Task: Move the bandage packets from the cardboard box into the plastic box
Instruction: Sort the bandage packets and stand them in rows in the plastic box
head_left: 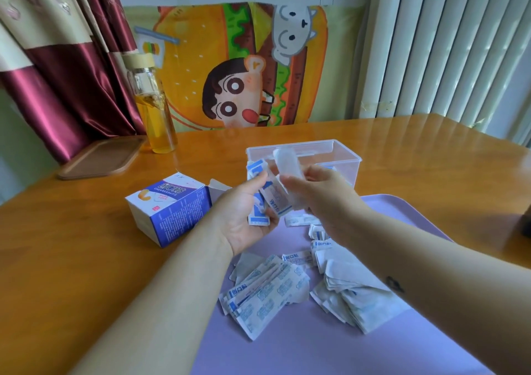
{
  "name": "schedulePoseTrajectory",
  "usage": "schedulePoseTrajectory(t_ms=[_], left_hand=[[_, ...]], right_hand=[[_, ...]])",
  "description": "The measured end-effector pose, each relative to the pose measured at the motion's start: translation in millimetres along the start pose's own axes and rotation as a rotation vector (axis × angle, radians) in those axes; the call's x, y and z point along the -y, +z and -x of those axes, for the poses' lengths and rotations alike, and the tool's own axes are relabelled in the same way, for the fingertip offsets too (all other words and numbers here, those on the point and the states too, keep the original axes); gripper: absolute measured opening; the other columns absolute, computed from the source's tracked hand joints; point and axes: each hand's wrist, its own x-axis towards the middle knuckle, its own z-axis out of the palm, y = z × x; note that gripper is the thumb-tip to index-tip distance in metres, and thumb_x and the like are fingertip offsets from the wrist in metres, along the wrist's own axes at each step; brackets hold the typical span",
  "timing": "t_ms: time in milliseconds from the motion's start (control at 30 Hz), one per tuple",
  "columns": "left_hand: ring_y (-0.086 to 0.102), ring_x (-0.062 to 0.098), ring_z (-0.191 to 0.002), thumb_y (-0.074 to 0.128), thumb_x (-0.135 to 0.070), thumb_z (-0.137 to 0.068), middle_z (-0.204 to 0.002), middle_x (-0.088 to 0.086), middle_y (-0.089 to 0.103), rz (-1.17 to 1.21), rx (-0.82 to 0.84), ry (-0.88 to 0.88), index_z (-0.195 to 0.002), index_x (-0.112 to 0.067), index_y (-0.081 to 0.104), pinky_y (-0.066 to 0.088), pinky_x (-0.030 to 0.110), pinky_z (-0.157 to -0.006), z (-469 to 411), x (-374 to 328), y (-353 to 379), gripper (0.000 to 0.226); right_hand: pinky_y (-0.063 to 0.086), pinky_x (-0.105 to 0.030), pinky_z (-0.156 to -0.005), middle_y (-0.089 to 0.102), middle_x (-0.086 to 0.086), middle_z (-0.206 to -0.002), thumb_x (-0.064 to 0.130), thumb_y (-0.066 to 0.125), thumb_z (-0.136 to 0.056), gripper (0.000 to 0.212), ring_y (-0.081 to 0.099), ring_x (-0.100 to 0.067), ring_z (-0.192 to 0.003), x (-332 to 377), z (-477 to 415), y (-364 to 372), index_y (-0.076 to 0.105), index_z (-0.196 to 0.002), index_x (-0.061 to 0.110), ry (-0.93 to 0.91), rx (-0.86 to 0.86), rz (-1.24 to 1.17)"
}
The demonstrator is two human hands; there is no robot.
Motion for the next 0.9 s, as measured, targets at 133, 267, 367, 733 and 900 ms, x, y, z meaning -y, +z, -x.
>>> schedulePoseTrajectory(t_ms=[133,267,367,733,900], left_hand=[[0.064,0.020,-0.068,0.043,-0.024,-0.098,-0.076,0.011,0.068,0.041,0.028,-0.060,-0.095,-0.010,0.063,0.053,0.034,-0.071,2.0,-0.9,-3.6,0.025],[0.064,0.015,-0.064,0.039,-0.033,-0.099,-0.071,0.005,0.068,-0.076,0.118,-0.133,-0.092,-0.014,0.063,0.049,0.032,-0.071,3.7,1.9,-2.0,0.032],[0.069,0.016,-0.066,0.036,-0.035,-0.099,-0.075,0.007,0.070,-0.077,0.176,-0.143,-0.095,-0.014,0.064,0.053,0.031,-0.068,5.5,2.6,0.1,0.035],[0.055,0.008,-0.053,0.058,-0.031,-0.088,-0.065,0.001,0.060,0.091,0.172,-0.123,-0.068,-0.010,0.074,0.053,0.020,-0.057,3.1,3.8,1.0,0.033],[0.049,0.003,-0.045,0.058,-0.018,-0.085,-0.068,0.000,0.058,0.147,0.168,-0.052,-0.088,-0.009,0.066,0.049,0.015,-0.048,-0.3,-3.4,-5.3,0.013]], right_hand=[[0.037,-0.015,-0.086,0.058,0.010,-0.106,-0.001,0.050,-0.087,0.044,0.045,-0.009,-0.104,6.4,0.3,-11.8,0.063,-0.067,0.036,-0.362,0.003,0.376],[0.042,-0.032,-0.099,0.042,0.014,-0.127,-0.007,0.041,-0.086,0.064,0.028,-0.010,-0.124,2.7,0.0,-12.9,0.063,-0.063,0.048,-0.427,0.177,0.482],[0.046,-0.041,-0.098,0.040,0.013,-0.128,-0.007,0.035,-0.085,0.069,0.038,-0.021,-0.127,-1.1,-4.0,-11.3,0.066,-0.060,0.050,-0.380,0.219,0.467],[0.042,-0.012,-0.089,0.059,-0.006,-0.119,0.011,0.040,-0.099,0.024,0.055,-0.004,-0.098,4.6,0.8,-16.3,0.060,-0.112,0.017,-0.201,0.510,0.239],[0.048,-0.020,-0.082,0.066,0.009,-0.098,0.020,0.051,-0.096,0.018,0.060,-0.004,-0.089,8.0,-5.2,-23.5,0.064,-0.107,0.024,-0.331,0.201,0.217]])
